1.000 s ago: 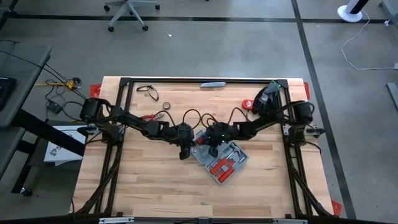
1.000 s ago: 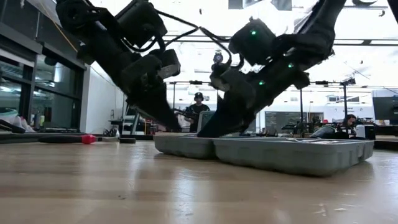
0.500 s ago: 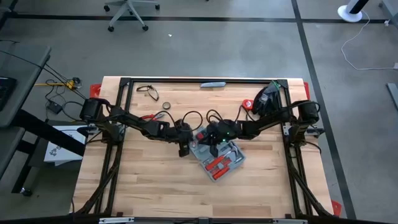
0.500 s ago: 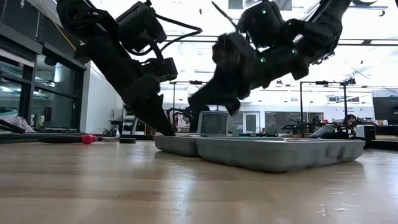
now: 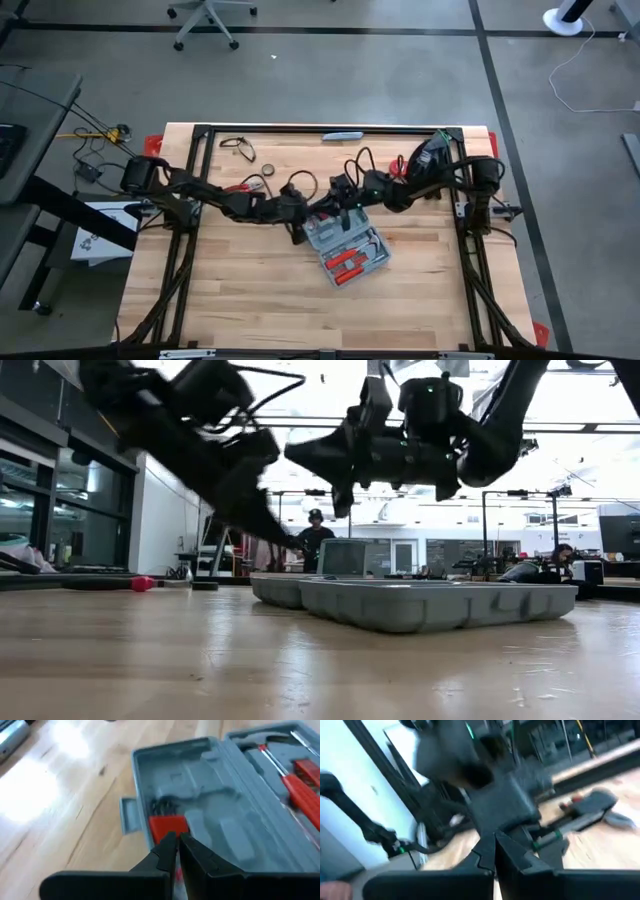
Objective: Prefit tool cases
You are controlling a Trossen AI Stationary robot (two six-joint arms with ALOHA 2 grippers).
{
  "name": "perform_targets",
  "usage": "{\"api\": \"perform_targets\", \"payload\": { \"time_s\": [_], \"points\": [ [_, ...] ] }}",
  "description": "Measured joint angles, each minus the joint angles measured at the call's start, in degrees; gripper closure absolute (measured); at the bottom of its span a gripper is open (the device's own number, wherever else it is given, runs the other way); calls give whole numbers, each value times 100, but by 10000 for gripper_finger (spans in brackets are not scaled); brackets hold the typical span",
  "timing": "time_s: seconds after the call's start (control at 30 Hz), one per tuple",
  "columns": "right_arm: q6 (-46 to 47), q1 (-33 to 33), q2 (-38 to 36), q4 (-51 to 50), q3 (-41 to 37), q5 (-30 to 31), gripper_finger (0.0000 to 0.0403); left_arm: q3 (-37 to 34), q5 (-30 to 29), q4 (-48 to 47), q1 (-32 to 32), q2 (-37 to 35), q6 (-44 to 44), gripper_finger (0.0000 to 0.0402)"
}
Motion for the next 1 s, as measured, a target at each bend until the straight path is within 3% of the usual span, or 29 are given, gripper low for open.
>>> {"api": "perform_targets", "payload": {
  "time_s": [0.17,0.37,0.57,1.0],
  "points": [
    [341,-4,555,466,38,-69,403,-906,-61,741,-63,-621,-389,387],
    [358,-15,1109,209,423,-197,403,-1585,-523,732,-2,-1165,-1152,387],
    [555,14,1427,116,801,-365,403,-1676,-626,736,-7,-1278,-1247,387],
    [778,190,1493,-120,774,-448,403,-1674,-648,717,-7,-1273,-1243,387]
  ]
}}
